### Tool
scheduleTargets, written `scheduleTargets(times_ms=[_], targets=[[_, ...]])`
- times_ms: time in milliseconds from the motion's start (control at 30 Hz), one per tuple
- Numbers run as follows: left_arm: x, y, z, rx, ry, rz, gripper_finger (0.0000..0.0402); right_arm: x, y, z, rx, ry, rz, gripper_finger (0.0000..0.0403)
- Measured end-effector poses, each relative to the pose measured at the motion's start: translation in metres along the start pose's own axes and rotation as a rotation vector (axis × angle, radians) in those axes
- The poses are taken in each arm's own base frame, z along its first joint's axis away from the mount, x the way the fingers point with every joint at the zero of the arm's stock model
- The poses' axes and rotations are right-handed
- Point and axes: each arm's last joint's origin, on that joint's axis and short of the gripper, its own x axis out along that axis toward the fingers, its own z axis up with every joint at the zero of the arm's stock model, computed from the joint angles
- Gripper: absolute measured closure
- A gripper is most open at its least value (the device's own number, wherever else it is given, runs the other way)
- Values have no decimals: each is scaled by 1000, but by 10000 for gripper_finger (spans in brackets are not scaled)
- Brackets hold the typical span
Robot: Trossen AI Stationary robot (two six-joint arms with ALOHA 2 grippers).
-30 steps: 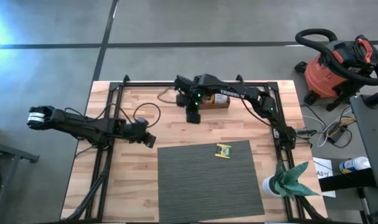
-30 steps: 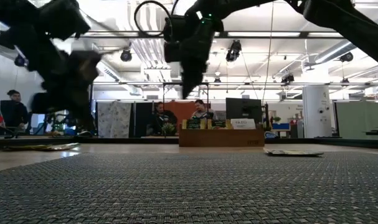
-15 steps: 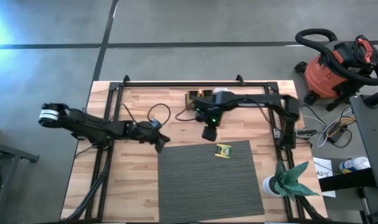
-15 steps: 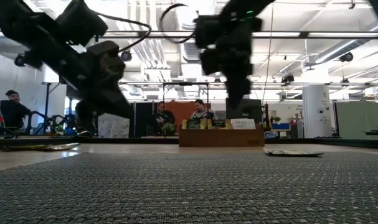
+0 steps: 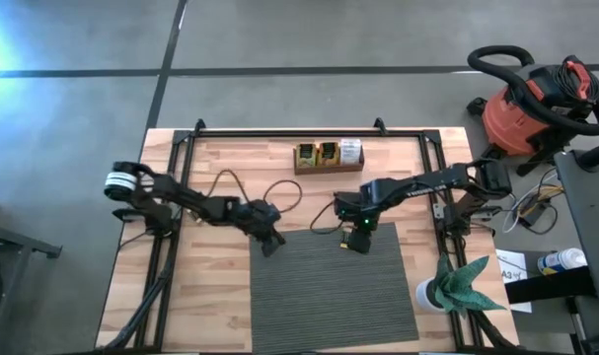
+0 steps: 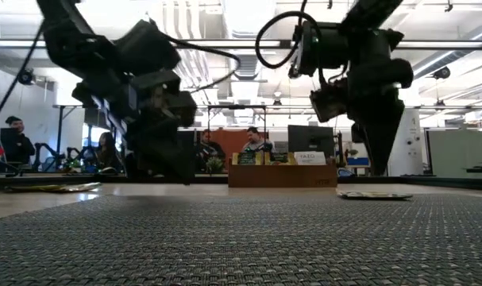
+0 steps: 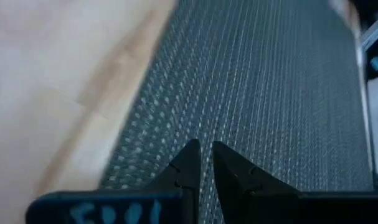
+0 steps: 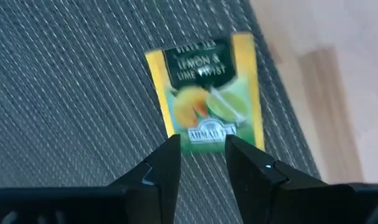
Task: Pick & Place Tea
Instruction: Put the yellow tea bag into the left section of the wooden organizer
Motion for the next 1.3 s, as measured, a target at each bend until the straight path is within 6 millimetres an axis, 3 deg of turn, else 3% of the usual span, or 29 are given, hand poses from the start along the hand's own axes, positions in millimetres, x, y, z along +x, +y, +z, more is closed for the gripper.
scheduleTargets(times_ms=[233,500,733,933,1133,1233,1300], targets=[[25,-5,3,5,83,39,362,20,-1,-3,-87,8,30,280],[28,-10,5,9,107,59,362,34,-4,8,-154,-113,1,280],[27,-11,5,5,99,64,362,30,-14,33,-108,-336,-61,280],[27,-11,6,7,82,80,362,36,-26,54,-46,-372,-37,280],[26,-21,18,-2,45,53,362,19,-15,78,-73,-511,-6,283],[19,-32,34,3,-5,19,362,-3,-6,90,-87,-597,8,290],[12,-36,45,4,-42,27,362,-7,-4,91,-102,-584,-6,294]])
